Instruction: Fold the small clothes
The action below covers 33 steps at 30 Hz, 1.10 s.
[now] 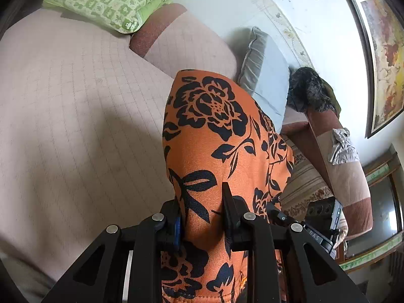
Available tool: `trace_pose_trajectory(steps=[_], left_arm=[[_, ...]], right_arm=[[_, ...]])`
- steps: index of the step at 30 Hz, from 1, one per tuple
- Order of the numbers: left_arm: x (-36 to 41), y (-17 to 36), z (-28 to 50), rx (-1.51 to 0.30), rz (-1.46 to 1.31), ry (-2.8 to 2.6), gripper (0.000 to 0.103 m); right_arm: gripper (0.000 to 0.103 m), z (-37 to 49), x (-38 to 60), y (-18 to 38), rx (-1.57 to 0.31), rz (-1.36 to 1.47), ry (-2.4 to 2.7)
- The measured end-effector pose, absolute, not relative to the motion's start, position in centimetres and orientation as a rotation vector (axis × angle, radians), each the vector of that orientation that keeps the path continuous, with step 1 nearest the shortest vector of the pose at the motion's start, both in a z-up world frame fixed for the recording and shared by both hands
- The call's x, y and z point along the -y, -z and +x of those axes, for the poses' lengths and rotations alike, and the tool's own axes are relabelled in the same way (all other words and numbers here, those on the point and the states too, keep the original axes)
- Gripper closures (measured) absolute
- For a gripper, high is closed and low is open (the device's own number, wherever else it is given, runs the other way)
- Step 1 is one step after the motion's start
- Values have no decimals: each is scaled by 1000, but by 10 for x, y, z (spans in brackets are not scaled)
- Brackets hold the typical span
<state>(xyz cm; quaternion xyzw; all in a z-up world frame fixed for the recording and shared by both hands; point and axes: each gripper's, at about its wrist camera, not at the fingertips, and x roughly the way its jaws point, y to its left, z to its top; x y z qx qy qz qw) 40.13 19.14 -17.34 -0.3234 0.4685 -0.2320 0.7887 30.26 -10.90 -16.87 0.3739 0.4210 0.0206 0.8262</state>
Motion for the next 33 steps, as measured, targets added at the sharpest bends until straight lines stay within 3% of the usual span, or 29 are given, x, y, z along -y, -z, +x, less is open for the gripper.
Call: trace_pose_trajectory(steps=[13, 19, 22, 25, 27, 33], left_arm=[[-158, 294, 487, -1181, -770, 413, 80], [-148, 288, 497, -1142, -744, 439, 80], [-153, 301, 506, -1135, -733, 412, 74], [-154, 339, 509, -1259, -654, 289, 68], [-158, 350, 508, -1284, -663, 258, 62], [-179, 316, 486, -1189, -651, 243, 52]], right_arm=[[78, 359, 160, 283, -1069, 885, 40], [78, 360, 167, 284, -1054, 890, 70], [77, 357, 170, 286, -1041, 873, 61], [69, 365, 171, 318, -1157, 880, 109], [56, 366, 166, 334, -1199, 891, 124], [51, 356, 157, 295, -1149, 822, 114]])
